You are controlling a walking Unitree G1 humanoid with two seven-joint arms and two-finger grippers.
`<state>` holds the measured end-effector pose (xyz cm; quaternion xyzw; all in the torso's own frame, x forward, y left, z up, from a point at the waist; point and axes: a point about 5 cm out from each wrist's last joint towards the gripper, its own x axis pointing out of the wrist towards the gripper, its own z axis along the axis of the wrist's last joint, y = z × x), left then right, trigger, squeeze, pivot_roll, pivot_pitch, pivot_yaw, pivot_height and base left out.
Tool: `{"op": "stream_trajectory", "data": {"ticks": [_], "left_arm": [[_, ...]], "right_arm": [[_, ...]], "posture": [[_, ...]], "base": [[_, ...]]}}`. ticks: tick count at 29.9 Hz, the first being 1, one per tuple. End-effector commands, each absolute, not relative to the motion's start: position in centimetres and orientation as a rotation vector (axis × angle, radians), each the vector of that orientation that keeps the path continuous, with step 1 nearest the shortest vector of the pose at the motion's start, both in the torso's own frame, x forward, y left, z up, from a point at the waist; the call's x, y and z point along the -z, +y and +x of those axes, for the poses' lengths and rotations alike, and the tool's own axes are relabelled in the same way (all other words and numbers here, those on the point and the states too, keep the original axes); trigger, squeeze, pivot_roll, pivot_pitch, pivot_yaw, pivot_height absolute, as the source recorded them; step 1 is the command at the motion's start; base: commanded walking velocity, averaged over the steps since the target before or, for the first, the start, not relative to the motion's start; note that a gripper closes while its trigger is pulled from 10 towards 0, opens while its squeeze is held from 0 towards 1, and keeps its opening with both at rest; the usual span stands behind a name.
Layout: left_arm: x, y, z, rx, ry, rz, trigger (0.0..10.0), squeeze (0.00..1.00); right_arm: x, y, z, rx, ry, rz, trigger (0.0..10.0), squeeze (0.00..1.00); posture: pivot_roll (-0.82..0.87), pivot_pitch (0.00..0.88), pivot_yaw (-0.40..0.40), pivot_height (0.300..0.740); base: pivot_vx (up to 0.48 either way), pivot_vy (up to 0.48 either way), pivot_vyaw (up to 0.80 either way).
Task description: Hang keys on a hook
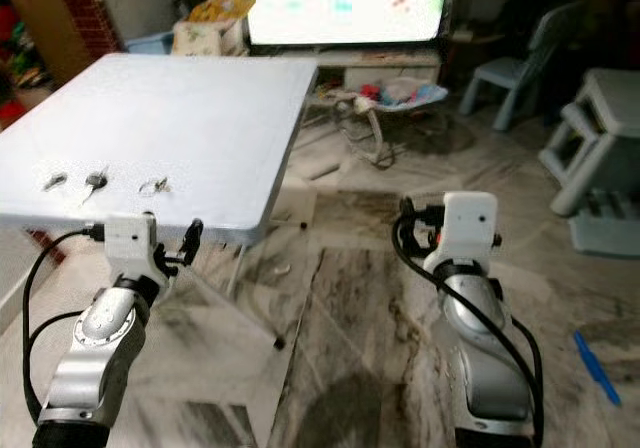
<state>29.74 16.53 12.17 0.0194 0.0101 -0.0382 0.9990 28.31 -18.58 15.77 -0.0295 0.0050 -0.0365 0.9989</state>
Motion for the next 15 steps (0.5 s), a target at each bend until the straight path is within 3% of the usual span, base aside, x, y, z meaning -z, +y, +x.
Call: {"op": "stream_trajectory", "data": {"ticks": [1, 6, 13, 15], "left_arm": [[-12.12, 17.62, 29.52, 0.043, 0.034, 0.053, 10.0, 0.00], [-12.26, 17.50, 29.52, 0.046, 0.028, 0.064, 10.0, 0.00], [-12.95, 17.06, 29.51, 0.076, -0.013, 0.111, 10.0, 0.00], [-12.94, 16.99, 29.41, 0.086, -0.013, 0.116, 10.0, 0.00]], "right_arm": [[-16.51, -17.45, 28.39, 0.038, -0.021, -0.038, 10.0, 0.00], [-16.62, -17.48, 28.39, 0.039, -0.028, -0.043, 10.0, 0.00], [-16.77, -17.35, 28.49, 0.033, -0.036, -0.050, 10.0, 0.00], [-16.82, -17.23, 28.51, 0.029, -0.040, -0.051, 10.0, 0.00]], "posture": [[-0.07, 0.000, 0.061, 0.740], [-0.07, 0.000, 0.067, 0.740], [-0.06, 0.000, 0.070, 0.740], [-0.06, 0.000, 0.072, 0.740]], "base": [[0.000, 0.480, 0.00], [0.000, 0.480, 0.00], [0.000, 0.000, 0.00], [0.000, 0.000, 0.80]]}}
